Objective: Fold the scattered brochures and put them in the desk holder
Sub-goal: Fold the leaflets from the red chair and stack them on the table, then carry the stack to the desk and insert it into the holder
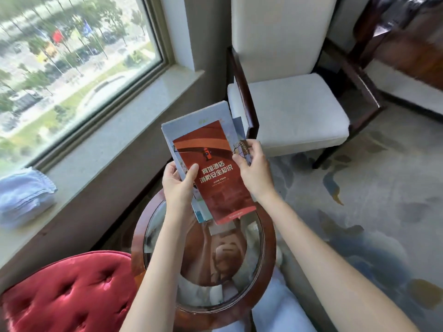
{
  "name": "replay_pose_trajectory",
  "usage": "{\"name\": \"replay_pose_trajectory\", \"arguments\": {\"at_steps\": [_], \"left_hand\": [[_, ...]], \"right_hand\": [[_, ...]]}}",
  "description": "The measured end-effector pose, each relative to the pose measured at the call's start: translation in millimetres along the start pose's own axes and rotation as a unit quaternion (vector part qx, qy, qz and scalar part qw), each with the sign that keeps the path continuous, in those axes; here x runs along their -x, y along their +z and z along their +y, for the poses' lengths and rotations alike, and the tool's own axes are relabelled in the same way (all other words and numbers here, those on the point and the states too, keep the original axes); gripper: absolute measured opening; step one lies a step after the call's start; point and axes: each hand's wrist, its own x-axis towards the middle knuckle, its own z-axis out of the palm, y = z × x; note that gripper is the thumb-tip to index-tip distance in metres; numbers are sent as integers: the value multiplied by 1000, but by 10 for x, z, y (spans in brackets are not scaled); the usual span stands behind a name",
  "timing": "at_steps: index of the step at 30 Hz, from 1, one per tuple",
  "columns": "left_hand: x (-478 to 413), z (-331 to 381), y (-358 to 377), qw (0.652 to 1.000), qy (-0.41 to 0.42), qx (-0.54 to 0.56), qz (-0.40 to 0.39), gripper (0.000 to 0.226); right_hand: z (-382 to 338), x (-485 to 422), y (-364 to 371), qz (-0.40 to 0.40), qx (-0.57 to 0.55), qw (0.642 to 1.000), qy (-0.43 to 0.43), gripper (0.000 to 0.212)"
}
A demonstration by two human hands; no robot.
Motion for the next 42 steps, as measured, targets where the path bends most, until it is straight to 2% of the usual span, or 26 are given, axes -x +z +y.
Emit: {"name": "replay_pose_trajectory", "arguments": {"at_steps": [9, 19, 25, 31, 42], "left_hand": [[148, 811, 1576, 991, 43, -16, -127, 19], [599, 1182, 4208, 957, 96, 0, -275, 16], [974, 1195, 5588, 941, 100, 27, -323, 15], [1091, 1223, 6602, 925, 110, 21, -362, 21], [378, 851, 8605, 920, 93, -6, -382, 19]], "right_hand": [[-525, -347, -1555, 164, -21, 985, -49, 30], [-546, -883, -4087, 305, -10, 948, -84, 29], [-413, -1084, -5399, 356, 0, 929, -98, 27], [-237, -1410, -6266, 396, -12, 913, -101, 26], [409, -2820, -7525, 411, -23, 908, -73, 17]]}}
